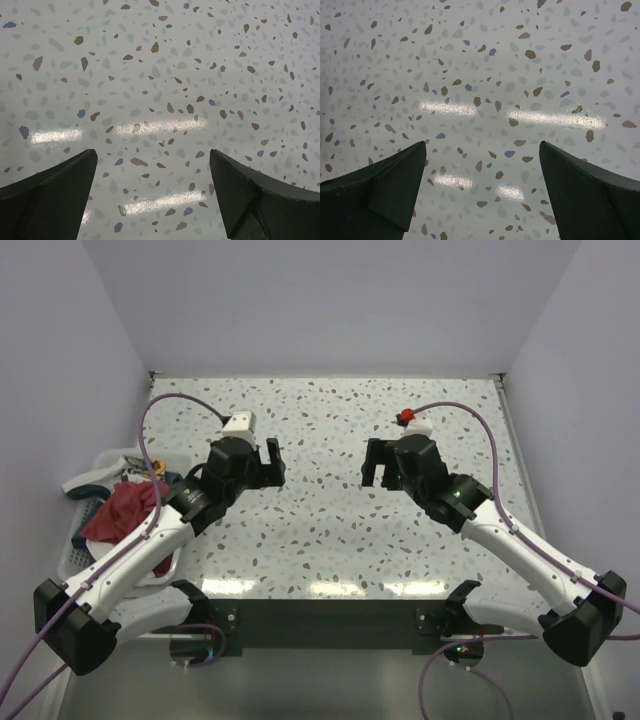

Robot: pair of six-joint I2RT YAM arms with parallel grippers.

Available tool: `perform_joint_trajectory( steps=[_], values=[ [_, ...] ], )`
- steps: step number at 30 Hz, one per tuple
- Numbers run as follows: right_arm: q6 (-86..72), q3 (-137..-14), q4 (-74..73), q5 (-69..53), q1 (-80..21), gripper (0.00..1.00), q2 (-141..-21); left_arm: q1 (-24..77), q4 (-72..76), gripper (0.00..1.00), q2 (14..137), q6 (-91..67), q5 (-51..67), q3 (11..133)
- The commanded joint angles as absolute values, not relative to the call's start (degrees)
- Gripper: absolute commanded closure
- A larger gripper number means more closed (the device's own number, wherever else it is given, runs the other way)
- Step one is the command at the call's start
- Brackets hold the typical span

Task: Fold and stack the tank tops
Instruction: Grab the tank top from the pile

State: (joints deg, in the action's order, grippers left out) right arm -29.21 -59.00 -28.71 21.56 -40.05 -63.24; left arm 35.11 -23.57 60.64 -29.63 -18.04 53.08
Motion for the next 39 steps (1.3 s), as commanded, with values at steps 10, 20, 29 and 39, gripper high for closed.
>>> perform_joint_trajectory(
  steps=[10, 20, 29, 39],
  values=[
    [-27.6, -61.87, -31.28, 20.05, -39.9, 0.01, -63.45, 33.76, -38.46, 0.0, 60.47, -40.42, -37.42, 60.37],
    [-29.79, -58.36, -27.43, 12.93, -39.99, 0.01, -64.07, 9.59, -51.33, 0.12, 61.26, -45.53, -44.91, 64.43],
    [-30.59, -58.01, -27.25, 11.43, -39.9, 0.01, -66.62, -4.21, -47.72, 0.12, 66.87, -47.37, -39.64, 56.87],
    [-31.46, -58.1, -27.6, 11.6, -39.9, 0.02, -67.85, -4.83, -44.82, 0.74, 70.84, -48.96, -35.77, 55.1]
  ],
)
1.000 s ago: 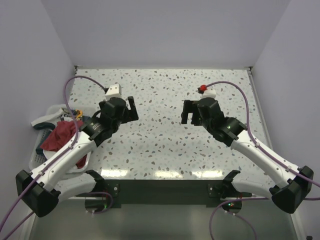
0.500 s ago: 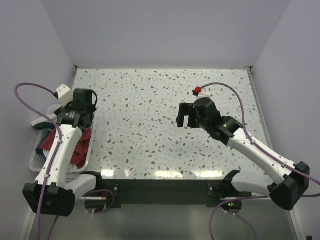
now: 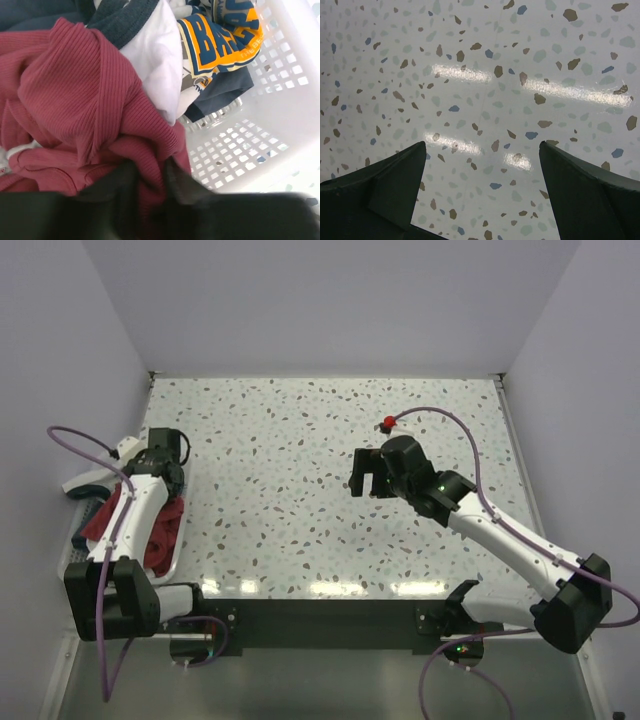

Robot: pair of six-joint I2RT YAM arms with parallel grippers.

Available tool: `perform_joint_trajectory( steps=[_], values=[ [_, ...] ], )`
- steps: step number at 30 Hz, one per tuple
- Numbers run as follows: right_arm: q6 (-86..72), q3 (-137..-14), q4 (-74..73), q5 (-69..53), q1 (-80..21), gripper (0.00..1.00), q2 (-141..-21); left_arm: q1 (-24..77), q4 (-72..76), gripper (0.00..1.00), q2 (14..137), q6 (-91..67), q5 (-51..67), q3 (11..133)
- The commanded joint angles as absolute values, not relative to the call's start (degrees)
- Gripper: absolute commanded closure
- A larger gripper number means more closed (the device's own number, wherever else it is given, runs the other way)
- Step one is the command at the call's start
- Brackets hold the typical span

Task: Fold and stack the tank tops
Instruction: Grab the tank top from the pile, then move the tank top to the center of the board

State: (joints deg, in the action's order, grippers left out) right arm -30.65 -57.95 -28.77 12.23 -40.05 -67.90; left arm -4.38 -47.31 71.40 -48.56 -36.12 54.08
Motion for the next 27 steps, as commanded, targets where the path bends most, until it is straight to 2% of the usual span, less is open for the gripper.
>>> perform_joint_trajectory(
  steps=[1, 3, 8, 15, 17, 20, 23, 27],
  values=[
    [-31.46, -58.1, -27.6, 11.69, -39.9, 0.02, -67.94, -4.83, -45.69, 0.82, 70.4, -48.43, -36.03, 56.15],
    [-31.29, -58.53, -27.77, 12.3, -39.99, 0.02, -67.94, -4.83, -46.67, 0.99, 68.47, -45.98, -37.61, 60.26],
    [-30.76, -60.81, -28.3, 12.92, -39.99, 0.02, -68.73, -4.83, -48.07, 1.0, 63.2, -40.79, -38.85, 69.77],
    [-30.5, -64.24, -28.3, 13.97, -39.9, 0.02, -70.49, -3.18, -44.75, 1.0, 62.31, -34.28, -27.53, 81.82],
    [-30.41, -65.39, -28.21, 14.06, -39.9, 0.02, -70.93, -0.8, -45.0, 1.0, 63.27, -34.19, -27.94, 85.4],
    [-30.32, -66.71, -28.56, 14.5, -39.9, 0.02, -71.37, 6.13, -45.44, 1.0, 65.2, -33.31, -30.06, 90.68],
    [-30.15, -67.67, -29.0, 16.78, -39.9, 0.02, -71.1, 11.5, -44.56, 1.0, 67.76, -33.48, -25.07, 94.12],
    [-30.15, -69.08, -30.23, 20.73, -39.81, 0.02, -70.05, 25.26, -42.98, 1.0, 71.62, -35.06, -26.54, 95.54]
  ],
)
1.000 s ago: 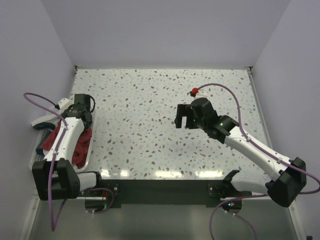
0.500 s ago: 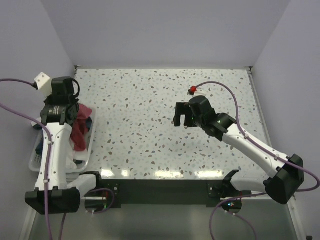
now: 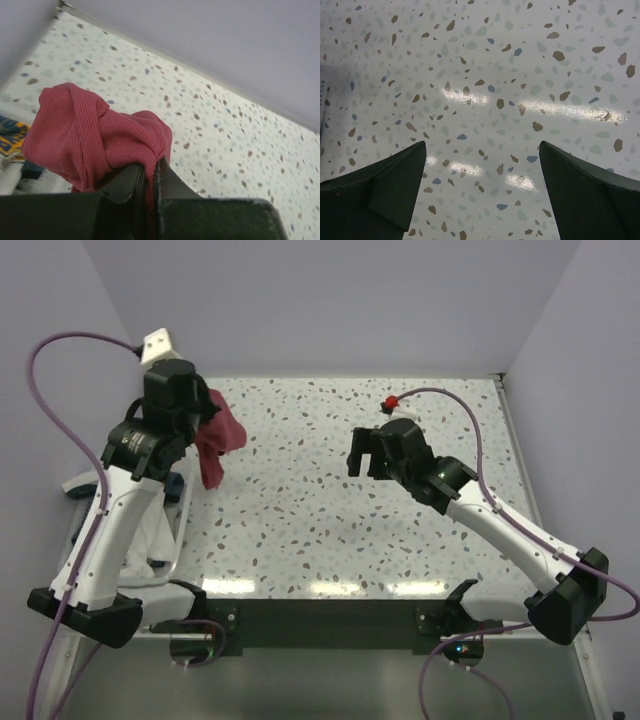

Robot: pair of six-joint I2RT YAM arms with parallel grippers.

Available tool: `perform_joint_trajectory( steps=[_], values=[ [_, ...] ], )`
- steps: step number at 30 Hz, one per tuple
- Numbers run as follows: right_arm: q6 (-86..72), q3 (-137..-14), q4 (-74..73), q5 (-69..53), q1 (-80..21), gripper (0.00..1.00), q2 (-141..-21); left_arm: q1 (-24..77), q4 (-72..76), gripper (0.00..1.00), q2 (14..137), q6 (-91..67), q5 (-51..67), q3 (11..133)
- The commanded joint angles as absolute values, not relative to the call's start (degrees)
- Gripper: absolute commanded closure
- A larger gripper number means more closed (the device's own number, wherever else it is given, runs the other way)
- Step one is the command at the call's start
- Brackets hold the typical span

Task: Fold and stack the tank tops
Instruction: Move the tank top to the center of the board, then flatten the tank top out

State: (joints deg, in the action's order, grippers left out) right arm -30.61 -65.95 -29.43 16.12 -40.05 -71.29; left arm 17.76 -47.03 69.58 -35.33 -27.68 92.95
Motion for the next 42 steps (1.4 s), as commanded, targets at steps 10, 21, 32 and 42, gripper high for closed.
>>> perform_joint_trajectory(
  steps=[10, 21, 32, 42],
  values=[
    [-30.76, -66.1, -30.76, 27.6, -39.81, 0.02, -66.7, 31.13, -30.95, 0.41, 79.0, -37.18, -18.31, 82.02],
    [-34.54, -57.4, -25.49, 23.11, -39.81, 0.05, -77.16, 23.64, -22.33, 0.29, 78.84, -39.37, -3.53, 61.1],
    [-34.45, -50.37, -10.47, 11.44, -30.94, 0.28, -87.79, 34.0, -15.03, 0.44, 79.71, -43.59, 0.88, 47.81],
    [-37.52, -52.03, -5.18, 9.67, -30.59, 0.8, -96.68, 31.83, -12.22, 0.34, 91.56, -46.14, -5.09, 50.7]
  ],
)
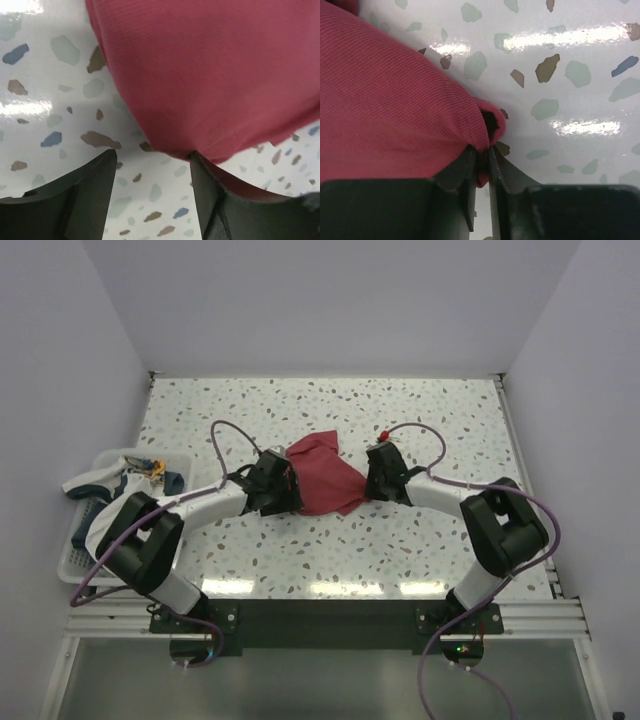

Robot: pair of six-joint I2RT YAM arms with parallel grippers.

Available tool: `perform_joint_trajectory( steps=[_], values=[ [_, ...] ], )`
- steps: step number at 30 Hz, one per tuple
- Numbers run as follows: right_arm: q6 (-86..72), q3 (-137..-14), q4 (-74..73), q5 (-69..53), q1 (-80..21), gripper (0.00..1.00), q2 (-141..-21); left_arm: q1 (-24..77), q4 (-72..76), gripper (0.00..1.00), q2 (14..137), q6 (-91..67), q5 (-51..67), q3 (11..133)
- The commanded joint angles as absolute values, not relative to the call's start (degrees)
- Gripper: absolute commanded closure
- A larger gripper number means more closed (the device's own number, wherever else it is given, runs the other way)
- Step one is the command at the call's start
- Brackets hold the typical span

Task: Fold and stack the tank tops
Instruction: Flatten the tank top out

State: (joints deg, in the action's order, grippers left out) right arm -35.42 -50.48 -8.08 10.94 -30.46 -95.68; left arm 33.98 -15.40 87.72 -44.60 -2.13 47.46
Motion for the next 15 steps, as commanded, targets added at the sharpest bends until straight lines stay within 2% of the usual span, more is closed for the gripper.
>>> perform_joint_trajectory(
  steps=[1, 2, 3, 5, 6, 8, 9, 15],
  values=[
    [-38.05, -52.03, -5.97, 9.84, -30.59, 0.88, -96.33, 31.12, -11.96, 0.37, 92.63, -46.06, -5.45, 51.5],
    [-38.58, -51.77, -6.85, 10.37, -30.67, 0.96, -95.72, 30.24, -11.78, 0.4, 94.55, -45.97, -5.62, 52.29],
    [-39.02, -51.51, -7.64, 11.33, -30.67, 1.0, -94.76, 29.45, -11.34, 0.54, 95.7, -45.53, -5.71, 54.21],
    [-39.55, -50.98, -10.19, 11.69, -30.67, 1.0, -90.98, 27.08, -12.3, 0.72, 98.25, -45.18, -6.85, 57.64],
    [-39.64, -50.54, -10.98, 11.69, -30.85, 1.0, -89.31, 26.37, -12.48, 0.85, 100.87, -44.48, -6.86, 61.4],
    [-39.9, -50.1, -13.26, 11.08, -31.2, 1.0, -84.04, 25.31, -14.14, 0.96, 103.61, -43.51, -7.29, 66.33],
    [-39.82, -49.92, -14.14, 10.99, -31.46, 1.0, -82.28, 25.14, -15.19, 1.0, 106.23, -42.46, -7.64, 71.93],
    [-39.73, -52.54, -19.59, 10.72, -32.96, 1.0, -67.86, 24.96, -22.31, 1.0, 113.28, -38.68, -6.95, 93.81]
  ],
)
